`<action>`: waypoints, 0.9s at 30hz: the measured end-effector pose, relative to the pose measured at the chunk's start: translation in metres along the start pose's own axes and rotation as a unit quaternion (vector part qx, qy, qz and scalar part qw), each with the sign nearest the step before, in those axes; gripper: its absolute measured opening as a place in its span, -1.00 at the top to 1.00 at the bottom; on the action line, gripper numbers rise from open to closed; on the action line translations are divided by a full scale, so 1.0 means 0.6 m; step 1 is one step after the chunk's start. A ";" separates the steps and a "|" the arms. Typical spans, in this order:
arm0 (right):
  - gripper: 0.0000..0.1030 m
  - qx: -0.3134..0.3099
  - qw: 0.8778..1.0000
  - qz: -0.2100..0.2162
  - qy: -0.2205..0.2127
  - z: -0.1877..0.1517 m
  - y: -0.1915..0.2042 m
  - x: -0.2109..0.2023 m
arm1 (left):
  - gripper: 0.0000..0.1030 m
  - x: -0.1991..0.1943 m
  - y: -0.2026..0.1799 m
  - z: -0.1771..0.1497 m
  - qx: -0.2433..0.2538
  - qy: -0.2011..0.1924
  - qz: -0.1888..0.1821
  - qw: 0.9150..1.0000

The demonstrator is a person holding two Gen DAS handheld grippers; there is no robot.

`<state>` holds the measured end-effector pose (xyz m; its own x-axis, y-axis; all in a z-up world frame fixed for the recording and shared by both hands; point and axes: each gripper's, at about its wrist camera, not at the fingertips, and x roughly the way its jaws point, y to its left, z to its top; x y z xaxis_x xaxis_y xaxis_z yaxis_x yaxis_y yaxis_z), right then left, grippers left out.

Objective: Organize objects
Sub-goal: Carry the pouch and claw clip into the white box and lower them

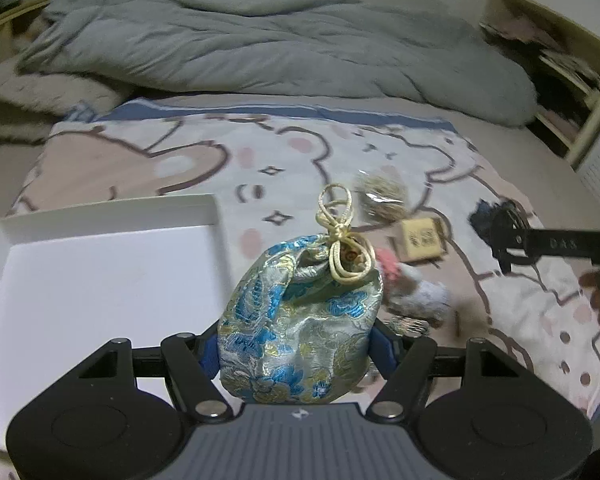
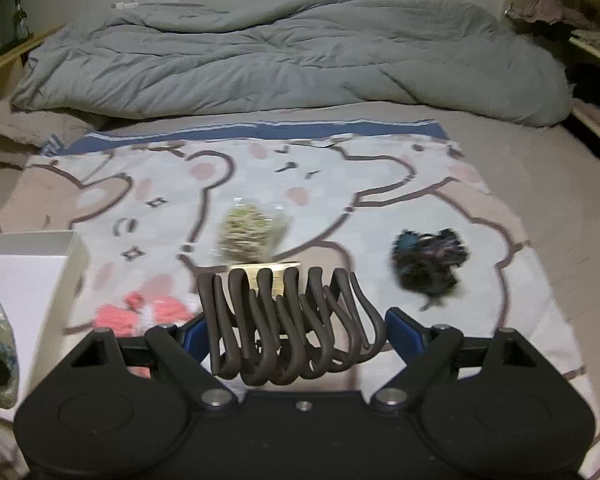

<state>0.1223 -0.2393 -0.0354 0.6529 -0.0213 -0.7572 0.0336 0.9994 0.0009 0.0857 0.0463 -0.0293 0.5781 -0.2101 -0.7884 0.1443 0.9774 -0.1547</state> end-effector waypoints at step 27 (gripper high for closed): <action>-0.72 -0.272 0.945 0.180 -0.028 -0.061 0.369 -0.023 | -0.36 -0.031 0.265 -0.060 -0.116 0.031 0.067 0.990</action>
<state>0.0928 -0.0166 -0.0487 0.5876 0.3362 -0.7360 -0.5818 0.8077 -0.0955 0.0689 0.2066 -0.0608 0.5273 -0.0841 -0.8455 -0.1229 0.9771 -0.1739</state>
